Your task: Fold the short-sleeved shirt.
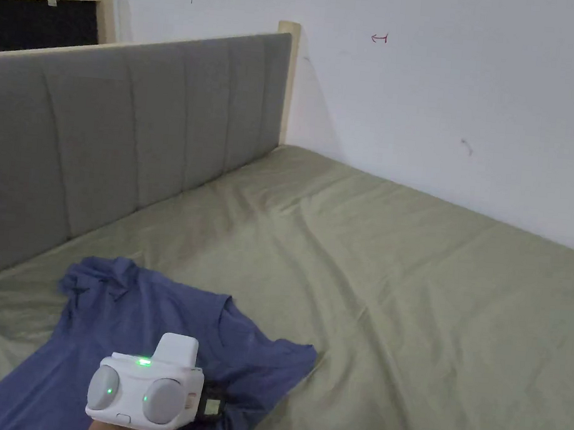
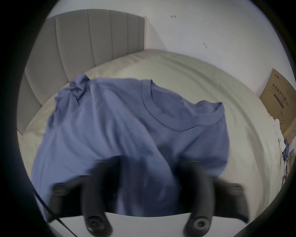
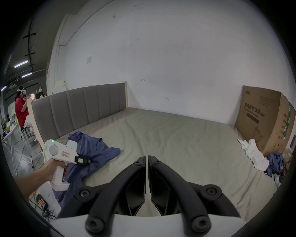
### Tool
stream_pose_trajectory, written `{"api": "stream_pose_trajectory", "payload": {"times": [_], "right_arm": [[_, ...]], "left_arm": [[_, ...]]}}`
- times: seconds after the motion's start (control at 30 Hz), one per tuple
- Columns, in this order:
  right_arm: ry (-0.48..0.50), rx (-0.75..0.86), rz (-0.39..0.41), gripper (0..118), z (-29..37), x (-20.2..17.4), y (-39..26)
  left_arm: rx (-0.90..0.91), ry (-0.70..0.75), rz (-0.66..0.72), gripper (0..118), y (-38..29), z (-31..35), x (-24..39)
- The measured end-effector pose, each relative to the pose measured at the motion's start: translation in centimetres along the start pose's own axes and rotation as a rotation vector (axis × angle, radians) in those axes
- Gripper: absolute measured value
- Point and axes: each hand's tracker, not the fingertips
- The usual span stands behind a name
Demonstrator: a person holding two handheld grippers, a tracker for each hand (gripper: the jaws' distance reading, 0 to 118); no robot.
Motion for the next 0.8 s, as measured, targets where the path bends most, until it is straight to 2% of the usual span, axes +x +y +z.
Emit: {"api": "stream_pose_trajectory", "payload": {"times": [0.03,0.1,0.17,0.27,0.37,0.47,0.63,0.8], "right_arm": [[-0.004,-0.006,-0.004,2,0.0,0.2,-0.3],[-0.006,-0.018,-0.004,2,0.3,0.3,-0.8],[0.003,-0.023,-0.013,2,0.8,0.7,-0.9],[0.005,-0.011,-0.015,2,2.1,1.6,-0.9],[-0.034,0.009,-0.009,2,3.6,3.3,-0.8],[-0.068,0.024,-0.05,2,5.6,5.8,-0.6],[-0.16,0.06,-0.079,2,9.7,9.7,-0.5],[-0.258,0.107,-0.106,2,15.2,13.6,-0.2]], "left_arm": [[0.02,0.018,-0.005,0,0.1,0.4,0.0],[0.072,0.166,-0.028,0,-0.1,1.4,-0.1],[0.015,0.019,0.039,0,0.0,1.2,-0.7],[0.059,0.036,0.009,0,0.5,3.0,0.0],[0.092,0.015,-0.02,0,1.8,5.7,1.9],[0.138,-0.012,-0.073,0,3.2,8.0,4.4],[0.191,-0.127,-0.152,0,4.5,11.8,11.6],[0.245,-0.294,-0.305,0,3.8,16.3,23.5]]}}
